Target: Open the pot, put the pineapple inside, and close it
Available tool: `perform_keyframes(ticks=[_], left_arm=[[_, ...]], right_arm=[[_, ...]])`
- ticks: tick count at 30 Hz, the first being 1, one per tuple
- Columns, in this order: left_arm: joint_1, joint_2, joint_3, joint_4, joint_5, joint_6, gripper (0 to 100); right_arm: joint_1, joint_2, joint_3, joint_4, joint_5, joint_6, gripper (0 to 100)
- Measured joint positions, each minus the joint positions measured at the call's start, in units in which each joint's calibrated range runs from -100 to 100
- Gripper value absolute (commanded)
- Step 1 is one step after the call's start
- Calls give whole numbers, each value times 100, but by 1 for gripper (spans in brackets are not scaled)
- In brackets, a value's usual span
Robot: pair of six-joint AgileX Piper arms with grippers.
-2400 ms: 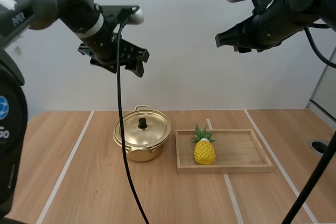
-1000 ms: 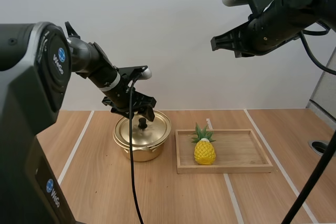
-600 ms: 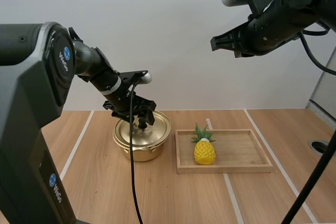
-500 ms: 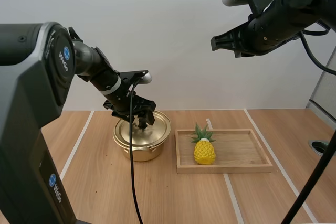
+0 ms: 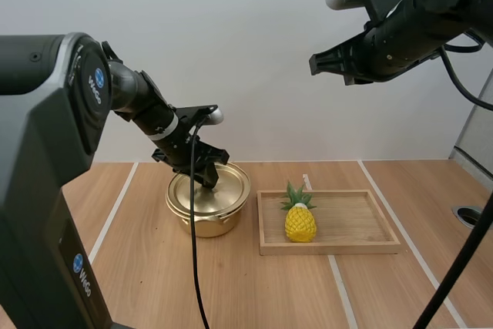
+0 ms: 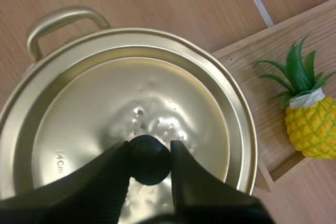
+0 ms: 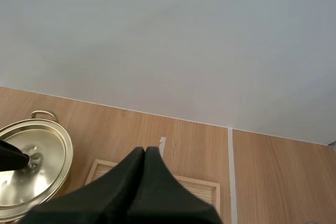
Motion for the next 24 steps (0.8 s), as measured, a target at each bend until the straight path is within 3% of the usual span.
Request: perform_keyframes(ticks=[15, 24], left_arm=[[0, -302, -170, 22, -158, -53, 0], [0, -1507, -343, -200, -2606, -80, 0]], right_arm=[[0, 0, 0, 0, 17, 0, 0], [0, 0, 0, 0, 17, 0, 0]])
